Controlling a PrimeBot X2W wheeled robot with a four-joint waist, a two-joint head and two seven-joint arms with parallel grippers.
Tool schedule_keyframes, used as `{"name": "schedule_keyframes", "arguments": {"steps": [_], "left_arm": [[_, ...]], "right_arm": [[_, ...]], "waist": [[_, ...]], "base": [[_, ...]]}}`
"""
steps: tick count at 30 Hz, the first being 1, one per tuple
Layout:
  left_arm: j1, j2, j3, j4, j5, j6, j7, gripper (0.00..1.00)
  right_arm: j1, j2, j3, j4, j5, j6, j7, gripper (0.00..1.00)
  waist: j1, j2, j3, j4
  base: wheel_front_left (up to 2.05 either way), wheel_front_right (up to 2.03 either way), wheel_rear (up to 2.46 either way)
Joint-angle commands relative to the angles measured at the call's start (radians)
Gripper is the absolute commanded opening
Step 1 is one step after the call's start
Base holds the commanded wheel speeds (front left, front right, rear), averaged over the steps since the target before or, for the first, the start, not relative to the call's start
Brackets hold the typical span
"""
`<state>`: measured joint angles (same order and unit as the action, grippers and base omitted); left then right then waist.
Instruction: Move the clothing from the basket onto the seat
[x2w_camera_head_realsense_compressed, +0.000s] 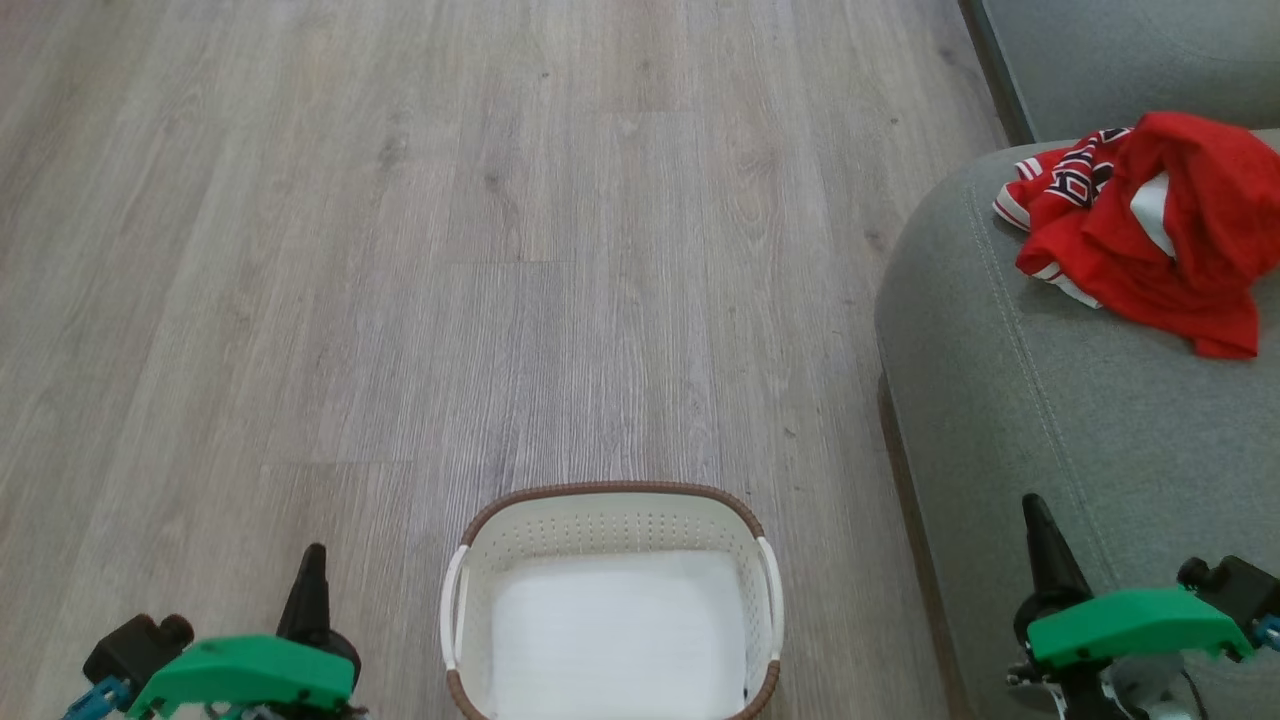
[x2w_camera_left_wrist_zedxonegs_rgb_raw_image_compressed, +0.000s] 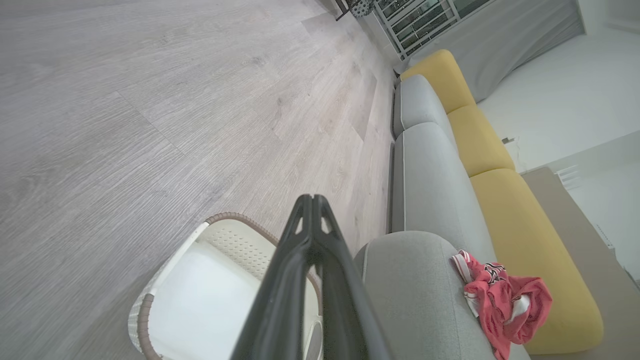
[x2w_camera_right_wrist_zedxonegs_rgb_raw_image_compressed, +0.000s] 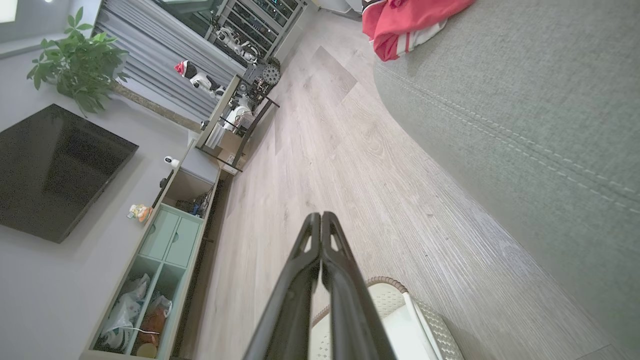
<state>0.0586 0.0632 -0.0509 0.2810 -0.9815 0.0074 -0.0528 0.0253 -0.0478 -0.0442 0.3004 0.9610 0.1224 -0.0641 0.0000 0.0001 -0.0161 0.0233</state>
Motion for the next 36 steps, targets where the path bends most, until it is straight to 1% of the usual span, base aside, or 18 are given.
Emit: {"name": "schedule_keyframes", "arguments": {"steps": [1,36], "left_arm": [[-0.054,0.003,0.031,-0.033,-0.029,-0.013,0.006,0.0],[-0.123,-0.007,0.113,-0.034,-0.392,-0.089,0.104,0.0]], "right_arm": [[-0.061,-0.008,0.004,-0.038,0.032,0.005,0.008,0.0],[-0.105,-0.008,-0.036,-0.049,0.411,0.007,0.108,0.0]], "waist": [[0.0,-0.0001,0.001,-0.001],[0.0,-0.0001,0.012,-0.014]], "base": [[0.0,0.0,0.0],[0.0,0.0,0.0]]}}
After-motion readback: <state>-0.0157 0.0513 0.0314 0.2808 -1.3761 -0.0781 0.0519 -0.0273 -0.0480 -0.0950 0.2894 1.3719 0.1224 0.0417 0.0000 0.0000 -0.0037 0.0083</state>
